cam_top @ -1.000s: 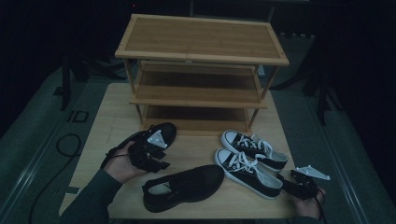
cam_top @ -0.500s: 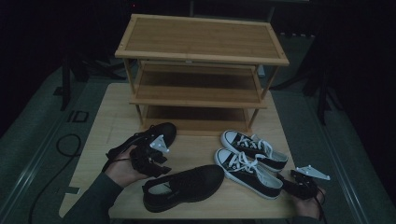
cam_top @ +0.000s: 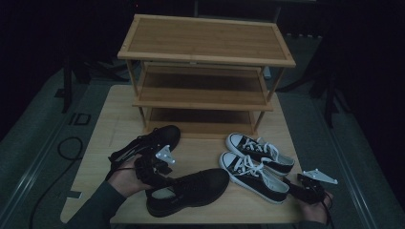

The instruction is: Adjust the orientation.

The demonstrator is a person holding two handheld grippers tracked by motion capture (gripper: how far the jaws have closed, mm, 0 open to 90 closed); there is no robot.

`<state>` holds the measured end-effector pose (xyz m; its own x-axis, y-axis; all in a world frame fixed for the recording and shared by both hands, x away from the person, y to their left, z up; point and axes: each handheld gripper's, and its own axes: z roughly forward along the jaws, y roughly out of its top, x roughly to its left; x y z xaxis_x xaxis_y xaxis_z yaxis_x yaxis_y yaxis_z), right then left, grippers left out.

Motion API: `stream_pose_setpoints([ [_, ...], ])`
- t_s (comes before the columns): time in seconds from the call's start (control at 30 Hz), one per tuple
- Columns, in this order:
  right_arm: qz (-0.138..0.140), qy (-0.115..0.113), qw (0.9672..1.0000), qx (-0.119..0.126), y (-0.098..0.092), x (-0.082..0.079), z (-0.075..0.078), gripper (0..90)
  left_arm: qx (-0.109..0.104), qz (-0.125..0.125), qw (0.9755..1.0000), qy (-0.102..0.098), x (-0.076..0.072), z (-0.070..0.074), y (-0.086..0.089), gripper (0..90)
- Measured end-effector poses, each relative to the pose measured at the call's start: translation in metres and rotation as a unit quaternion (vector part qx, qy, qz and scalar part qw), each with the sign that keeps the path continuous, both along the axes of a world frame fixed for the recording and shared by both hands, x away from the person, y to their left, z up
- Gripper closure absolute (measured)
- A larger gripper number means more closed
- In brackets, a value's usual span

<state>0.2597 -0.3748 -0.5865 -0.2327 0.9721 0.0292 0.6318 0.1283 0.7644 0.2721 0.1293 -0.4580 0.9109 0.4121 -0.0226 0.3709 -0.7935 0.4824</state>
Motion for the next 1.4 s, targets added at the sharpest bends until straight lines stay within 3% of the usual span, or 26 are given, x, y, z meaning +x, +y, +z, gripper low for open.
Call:
stream_pose_setpoints([
  [0.27, 0.0, 0.0, 1.0, 0.0, 0.0, 0.0, 0.0, 34.3, 0.028, -0.008, 0.9996, 0.004, 0.002, -0.015, -0.015, 66.5],
  [0.43, 0.0, 0.0, 1.0, 0.0, 0.0, 0.0, 0.0, 34.2, 0.036, 0.0, 0.9994, 0.0, 0.005, -0.023, -0.027, 70.3],
  [0.57, 0.0, 0.0, 1.0, 0.0, 0.0, 0.0, 0.0, 34.2, 0.034, 0.001, 0.9993, -0.017, 0.003, -0.021, -0.026, 86.4],
  [0.77, 0.0, 0.0, 1.0, 0.0, 0.0, 0.0, 0.0, 34.2, 0.024, 0.014, 0.9995, -0.015, 0.003, -0.021, -0.016, 87.4],
  [0.83, 0.0, 0.0, 1.0, 0.0, 0.0, 0.0, 0.0, 34.2, 0.02, 0.04, 0.9989, -0.016, 0.005, -0.022, -0.005, 87.4],
  [1.07, 0.0, 0.0, 1.0, 0.0, 0.0, 0.0, 0.0, 34.2, 0.015, 0.091, 0.9954, -0.027, 0.015, -0.02, 0.021, 87.4],
  [1.2, 0.0, 0.0, 1.0, 0.0, 0.0, 0.0, 0.0, 34.2, 0.0, 0.123, 0.9921, -0.026, 0.022, -0.023, 0.036, 87.5],
  [1.3, 0.0, 0.0, 1.0, 0.0, 0.0, 0.0, 0.0, 34.3, 0.002, 0.143, 0.9891, -0.033, 0.023, -0.023, 0.043, 87.5],
  [1.37, 0.0, 0.0, 1.0, 0.0, 0.0, 0.0, 0.0, 34.2, 0.004, 0.147, 0.9885, -0.035, 0.023, -0.023, 0.044, 87.5],
  [1.4, 0.0, 0.0, 1.0, 0.0, 0.0, 0.0, 0.0, 34.2, 0.005, 0.158, 0.9867, -0.039, 0.022, -0.022, 0.048, 87.5],
])
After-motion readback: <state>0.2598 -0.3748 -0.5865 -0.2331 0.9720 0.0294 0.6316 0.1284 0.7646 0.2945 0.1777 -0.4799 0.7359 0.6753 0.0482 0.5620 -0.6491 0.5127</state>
